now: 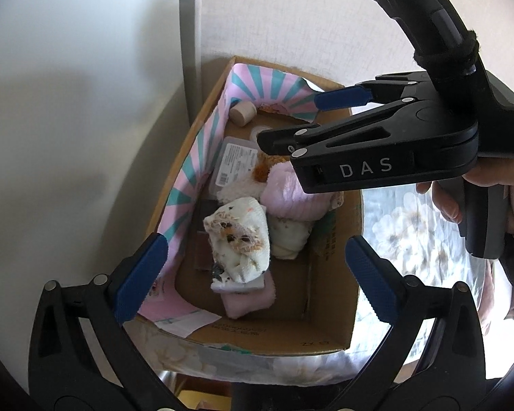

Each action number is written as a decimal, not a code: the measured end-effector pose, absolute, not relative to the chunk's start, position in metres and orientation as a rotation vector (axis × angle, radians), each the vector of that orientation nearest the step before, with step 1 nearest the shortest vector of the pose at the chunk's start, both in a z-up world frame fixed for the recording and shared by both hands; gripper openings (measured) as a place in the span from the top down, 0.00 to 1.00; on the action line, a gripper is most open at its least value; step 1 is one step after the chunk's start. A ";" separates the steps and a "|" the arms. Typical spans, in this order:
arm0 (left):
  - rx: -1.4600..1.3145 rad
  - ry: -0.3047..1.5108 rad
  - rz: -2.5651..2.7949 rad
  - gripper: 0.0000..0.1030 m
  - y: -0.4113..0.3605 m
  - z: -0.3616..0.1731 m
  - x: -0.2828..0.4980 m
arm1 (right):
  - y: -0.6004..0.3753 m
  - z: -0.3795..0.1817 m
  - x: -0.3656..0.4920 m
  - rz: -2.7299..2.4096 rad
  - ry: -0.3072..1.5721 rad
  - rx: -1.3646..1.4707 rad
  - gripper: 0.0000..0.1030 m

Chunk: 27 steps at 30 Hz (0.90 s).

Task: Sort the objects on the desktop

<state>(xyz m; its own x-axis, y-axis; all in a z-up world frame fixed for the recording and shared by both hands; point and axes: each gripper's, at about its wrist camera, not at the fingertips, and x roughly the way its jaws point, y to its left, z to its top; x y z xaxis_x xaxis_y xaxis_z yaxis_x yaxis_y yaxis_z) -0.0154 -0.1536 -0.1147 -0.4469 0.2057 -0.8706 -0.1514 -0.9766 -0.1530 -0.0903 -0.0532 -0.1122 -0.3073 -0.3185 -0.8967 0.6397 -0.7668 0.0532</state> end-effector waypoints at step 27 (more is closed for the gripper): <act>-1.480 0.018 2.515 0.00 -0.150 -0.107 -0.009 | -0.050 -0.114 -0.089 -2.092 0.403 1.365 0.28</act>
<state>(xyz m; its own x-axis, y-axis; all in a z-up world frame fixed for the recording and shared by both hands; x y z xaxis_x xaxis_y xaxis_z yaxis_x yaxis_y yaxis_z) -0.0092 -0.1496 -0.1071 -0.4674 0.1847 -0.8645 -0.1972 -0.9751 -0.1017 -0.0887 -0.0498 -0.1140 -0.2897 -0.3180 -0.9028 0.6305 -0.7730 0.0699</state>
